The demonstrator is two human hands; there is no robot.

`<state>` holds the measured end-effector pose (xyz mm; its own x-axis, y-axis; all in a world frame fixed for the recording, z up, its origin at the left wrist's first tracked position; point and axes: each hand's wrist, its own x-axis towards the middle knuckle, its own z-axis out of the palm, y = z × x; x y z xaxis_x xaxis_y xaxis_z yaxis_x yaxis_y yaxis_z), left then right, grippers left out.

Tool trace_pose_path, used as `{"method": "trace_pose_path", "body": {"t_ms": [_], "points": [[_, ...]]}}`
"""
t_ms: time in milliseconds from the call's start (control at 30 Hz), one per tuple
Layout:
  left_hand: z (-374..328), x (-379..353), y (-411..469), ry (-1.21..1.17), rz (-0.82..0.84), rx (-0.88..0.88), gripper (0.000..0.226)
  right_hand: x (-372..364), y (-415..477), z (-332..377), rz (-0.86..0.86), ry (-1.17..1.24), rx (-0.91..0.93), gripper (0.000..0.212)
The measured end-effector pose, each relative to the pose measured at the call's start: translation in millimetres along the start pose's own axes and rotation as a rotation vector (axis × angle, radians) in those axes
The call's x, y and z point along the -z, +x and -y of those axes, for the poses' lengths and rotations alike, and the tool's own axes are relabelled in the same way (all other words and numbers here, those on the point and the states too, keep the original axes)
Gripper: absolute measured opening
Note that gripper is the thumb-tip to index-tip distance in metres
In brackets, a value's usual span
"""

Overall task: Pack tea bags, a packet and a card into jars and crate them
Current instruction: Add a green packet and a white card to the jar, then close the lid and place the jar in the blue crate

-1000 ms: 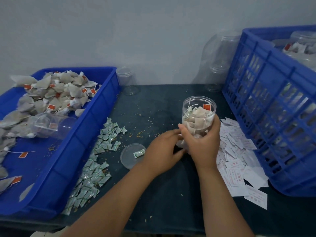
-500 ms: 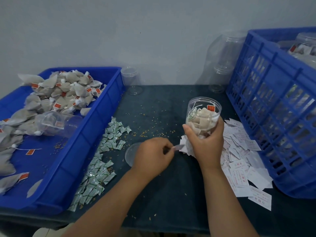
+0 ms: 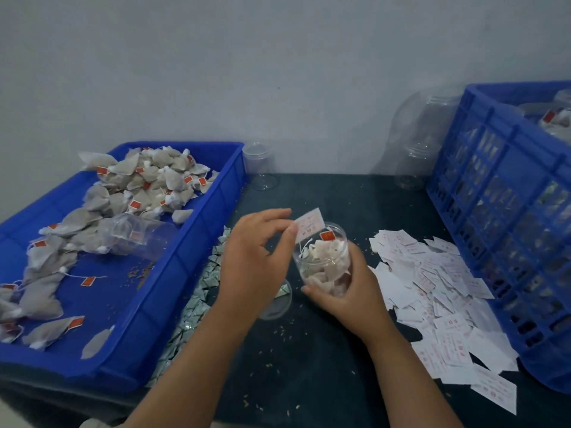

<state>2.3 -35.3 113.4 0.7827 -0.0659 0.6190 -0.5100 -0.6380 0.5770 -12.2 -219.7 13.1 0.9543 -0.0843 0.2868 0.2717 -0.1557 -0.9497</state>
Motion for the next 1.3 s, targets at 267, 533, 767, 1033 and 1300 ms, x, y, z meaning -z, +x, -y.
{"method": "trace_pose_path", "body": {"t_ms": [267,533,767,1033,1300], "points": [[2,2,21,0.084,0.359,0.374,0.028,1,-3,1,0.041,-0.022,0.033,0.090],[21,8,14,-0.233,0.258,0.593,0.025,-1,-3,2,0.048,-0.054,0.034,0.086],[79,-2,-48,0.669,0.619,0.443,0.058,2,-1,1,-0.042,-0.060,-0.002,0.086],[86,-4,-53,0.488,0.432,0.511,0.038,-1,-1,0,-0.031,-0.051,-0.021,0.082],[78,3,-60,0.266,0.201,0.487,0.011,0,-1,3,-0.039,-0.023,-0.023,0.078]]}}
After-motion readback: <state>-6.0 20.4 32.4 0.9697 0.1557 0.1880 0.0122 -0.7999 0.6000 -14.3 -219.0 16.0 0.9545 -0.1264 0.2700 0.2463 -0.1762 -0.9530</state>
